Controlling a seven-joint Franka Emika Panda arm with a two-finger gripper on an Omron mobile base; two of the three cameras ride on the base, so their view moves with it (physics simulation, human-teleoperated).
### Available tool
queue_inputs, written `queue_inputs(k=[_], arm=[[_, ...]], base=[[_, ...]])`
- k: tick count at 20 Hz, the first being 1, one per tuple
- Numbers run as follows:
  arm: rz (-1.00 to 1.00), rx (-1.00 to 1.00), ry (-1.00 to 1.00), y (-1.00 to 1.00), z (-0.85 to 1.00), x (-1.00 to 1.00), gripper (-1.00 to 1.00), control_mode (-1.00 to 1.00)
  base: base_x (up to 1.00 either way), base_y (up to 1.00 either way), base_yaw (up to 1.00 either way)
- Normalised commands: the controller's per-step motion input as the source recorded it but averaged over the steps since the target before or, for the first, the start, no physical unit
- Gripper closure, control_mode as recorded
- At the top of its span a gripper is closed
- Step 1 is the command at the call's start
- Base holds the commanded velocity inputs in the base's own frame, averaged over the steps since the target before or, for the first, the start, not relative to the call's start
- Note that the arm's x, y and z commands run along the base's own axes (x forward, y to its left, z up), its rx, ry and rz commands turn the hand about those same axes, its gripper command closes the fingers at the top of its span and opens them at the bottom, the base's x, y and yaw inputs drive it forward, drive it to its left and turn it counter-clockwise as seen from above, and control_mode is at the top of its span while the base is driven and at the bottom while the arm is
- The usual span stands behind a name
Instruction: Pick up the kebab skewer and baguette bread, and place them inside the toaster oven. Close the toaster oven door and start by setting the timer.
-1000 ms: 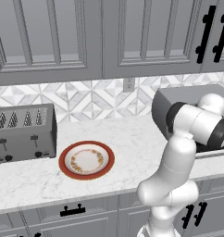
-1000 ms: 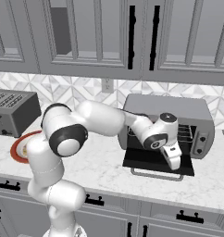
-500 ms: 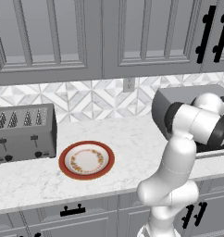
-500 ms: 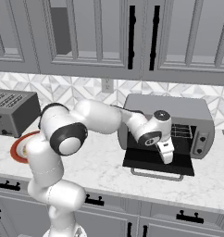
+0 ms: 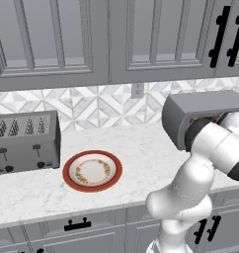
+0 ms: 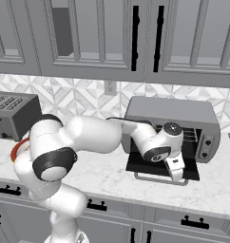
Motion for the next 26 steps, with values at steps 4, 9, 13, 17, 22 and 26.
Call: queue_inputs(k=[4, 9, 13, 17, 22, 26], arm=[[0.20, 0.00, 0.04, 0.71, 0.31, -0.71, -1.00, -1.00], [0.41, 0.00, 0.16, 0.70, 0.01, -0.54, -1.00, -1.00], [0.41, 0.00, 0.10, 0.58, -0.17, -0.44, -1.00, -1.00], [0.29, 0.00, 0.00, 0.32, -0.21, 0.23, -1.00, -1.00], [0.36, -0.03, 0.01, 0.06, -0.35, 0.45, -1.00, -1.00], [0.26, -0.04, 0.04, -0.01, -0.37, 0.70, -1.00, -1.00]], base=[[0.00, 0.00, 0.00], [0.00, 0.00, 0.00], [0.00, 0.00, 0.00], [0.00, 0.00, 0.00], [0.00, 0.00, 0.00], [0.00, 0.00, 0.00]])
